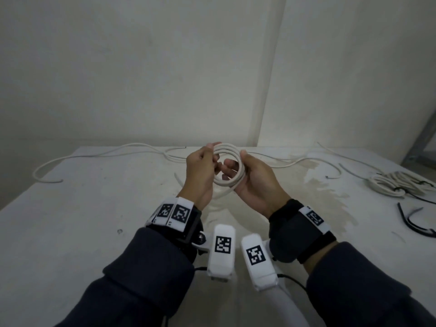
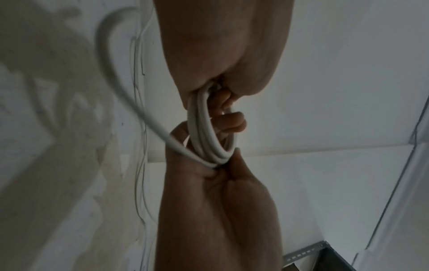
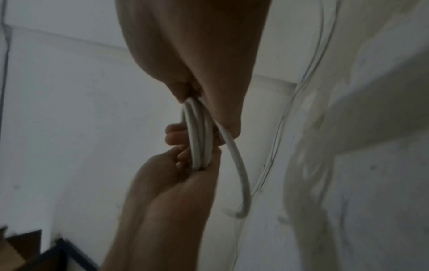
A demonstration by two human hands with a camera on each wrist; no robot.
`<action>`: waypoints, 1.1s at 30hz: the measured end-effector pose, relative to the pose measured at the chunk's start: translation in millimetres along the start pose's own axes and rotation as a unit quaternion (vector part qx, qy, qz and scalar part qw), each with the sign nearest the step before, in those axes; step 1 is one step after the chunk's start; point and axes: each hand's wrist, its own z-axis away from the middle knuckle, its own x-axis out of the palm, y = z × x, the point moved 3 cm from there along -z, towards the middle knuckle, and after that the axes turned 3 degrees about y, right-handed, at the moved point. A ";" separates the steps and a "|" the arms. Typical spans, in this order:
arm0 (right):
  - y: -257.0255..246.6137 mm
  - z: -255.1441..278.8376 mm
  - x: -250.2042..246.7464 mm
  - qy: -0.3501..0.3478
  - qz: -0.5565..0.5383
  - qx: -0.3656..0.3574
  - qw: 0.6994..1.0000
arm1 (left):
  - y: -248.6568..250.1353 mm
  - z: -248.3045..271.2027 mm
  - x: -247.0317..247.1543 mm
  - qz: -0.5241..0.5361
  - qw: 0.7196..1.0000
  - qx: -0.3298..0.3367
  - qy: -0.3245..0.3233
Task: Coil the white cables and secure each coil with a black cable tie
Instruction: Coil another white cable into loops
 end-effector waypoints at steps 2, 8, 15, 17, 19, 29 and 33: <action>3.4 -0.7 4.5 -0.001 -0.025 -0.009 1.000 | -0.5 0.3 2.7 0.014 1.000 -0.006 0.012; 6.5 -5.1 4.0 -0.009 0.061 -0.024 0.998 | -0.1 -0.4 1.2 0.018 1.000 -0.010 0.014; 6.4 -11.2 -12.0 0.032 0.099 -0.070 0.992 | -7.1 -2.6 -1.7 -0.075 0.993 -0.043 -0.076; 2.7 -14.3 -20.6 0.065 0.043 -0.086 0.993 | -2.0 -2.8 -3.8 -0.148 0.986 -0.008 -0.076; -3.6 -16.8 -29.9 0.095 -0.031 -0.100 0.990 | 4.9 -1.0 -11.6 -0.158 0.986 0.032 -0.045; 6.6 -21.1 -24.9 0.058 -0.166 -0.063 0.982 | -18.1 17.3 -24.8 -0.120 0.961 -0.194 -0.156; 10.8 -19.4 -19.8 0.054 -0.160 -0.050 0.984 | -15.0 12.9 -18.6 0.003 0.994 -0.092 -0.066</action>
